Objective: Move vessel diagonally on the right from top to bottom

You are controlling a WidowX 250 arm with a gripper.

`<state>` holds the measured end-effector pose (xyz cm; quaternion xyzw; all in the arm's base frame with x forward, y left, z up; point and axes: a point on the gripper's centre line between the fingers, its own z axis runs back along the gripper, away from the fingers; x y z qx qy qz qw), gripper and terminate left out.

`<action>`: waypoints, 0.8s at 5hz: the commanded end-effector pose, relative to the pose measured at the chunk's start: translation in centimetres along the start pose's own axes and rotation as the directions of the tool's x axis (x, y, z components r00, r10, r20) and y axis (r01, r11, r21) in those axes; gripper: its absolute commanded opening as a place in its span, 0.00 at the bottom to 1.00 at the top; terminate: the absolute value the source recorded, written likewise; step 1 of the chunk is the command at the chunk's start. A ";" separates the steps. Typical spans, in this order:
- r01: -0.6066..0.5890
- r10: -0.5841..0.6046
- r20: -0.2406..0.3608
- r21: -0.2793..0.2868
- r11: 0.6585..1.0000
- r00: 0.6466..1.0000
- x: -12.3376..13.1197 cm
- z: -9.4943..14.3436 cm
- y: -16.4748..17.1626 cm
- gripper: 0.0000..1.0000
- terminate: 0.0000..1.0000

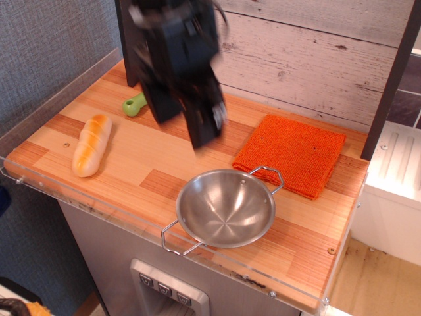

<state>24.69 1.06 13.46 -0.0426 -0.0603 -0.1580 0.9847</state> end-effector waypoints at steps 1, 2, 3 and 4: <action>-0.198 0.204 -0.021 0.154 0.968 0.979 -0.4 1.6 4.5 1.00 0.00; -0.135 0.141 -0.041 0.124 0.983 0.989 0.0 0.9 4.9 1.00 0.00; -0.135 0.141 -0.041 0.124 0.983 0.989 0.0 0.9 4.9 1.00 0.00; -0.135 0.141 -0.041 0.124 0.983 0.989 0.0 0.9 4.9 1.00 1.00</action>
